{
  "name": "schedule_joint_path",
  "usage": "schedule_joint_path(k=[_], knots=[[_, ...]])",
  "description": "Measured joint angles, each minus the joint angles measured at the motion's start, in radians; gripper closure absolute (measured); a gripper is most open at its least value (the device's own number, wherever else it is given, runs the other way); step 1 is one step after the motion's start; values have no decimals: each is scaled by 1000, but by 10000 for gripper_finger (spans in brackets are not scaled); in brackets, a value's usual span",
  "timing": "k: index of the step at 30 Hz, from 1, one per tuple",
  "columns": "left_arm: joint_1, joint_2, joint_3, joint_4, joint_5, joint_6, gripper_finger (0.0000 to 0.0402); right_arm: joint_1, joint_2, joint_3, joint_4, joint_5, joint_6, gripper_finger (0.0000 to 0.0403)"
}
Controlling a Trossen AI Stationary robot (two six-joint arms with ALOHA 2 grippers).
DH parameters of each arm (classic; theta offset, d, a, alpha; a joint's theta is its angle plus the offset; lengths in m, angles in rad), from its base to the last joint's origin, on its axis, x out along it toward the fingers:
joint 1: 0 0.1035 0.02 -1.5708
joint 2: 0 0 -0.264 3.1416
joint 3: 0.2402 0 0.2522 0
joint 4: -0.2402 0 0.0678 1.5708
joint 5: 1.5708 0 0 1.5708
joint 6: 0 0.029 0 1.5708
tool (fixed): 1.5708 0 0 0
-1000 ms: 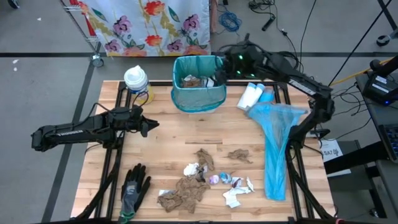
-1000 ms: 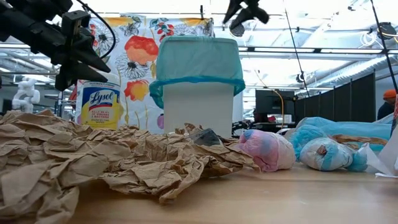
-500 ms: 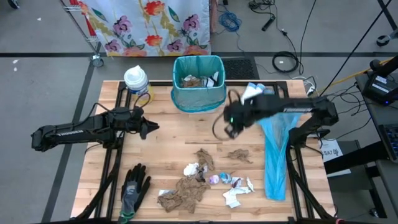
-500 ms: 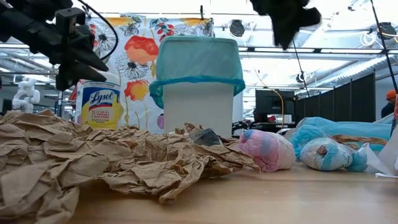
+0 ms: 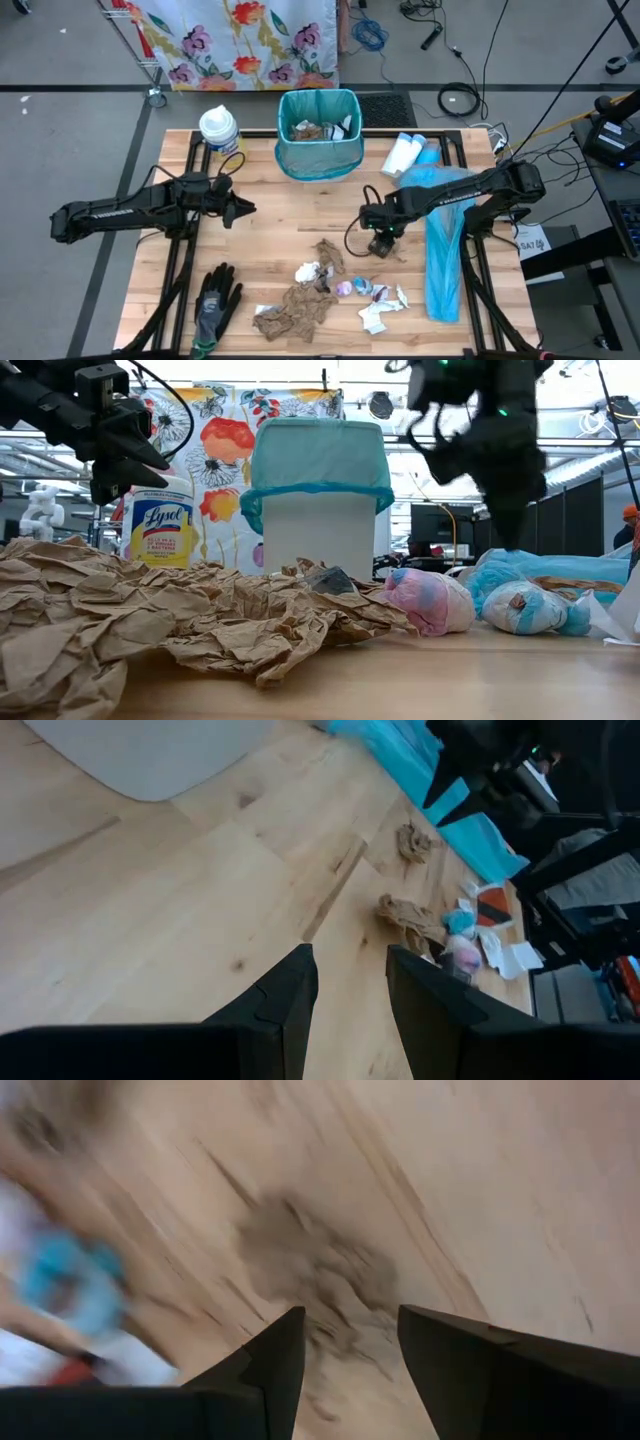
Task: Place trash/remove bag and relplace
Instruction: Put the brown napkin into the white trash bin
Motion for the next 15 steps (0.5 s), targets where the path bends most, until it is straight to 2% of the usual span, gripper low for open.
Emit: schedule_joint_path(k=[6, 12, 15], knots=[[0, 0, 0, 1, -36, -5, 275, 15, 0, -104, 53, 14, -143, 250], [0, 0, 0, 1, -100, -8, 275, 21, 0, -209, 260, 24, -186, 252], [0, 0, 0, 1, -137, -8, 275, 36, 0, -236, 317, 25, -186, 278]])
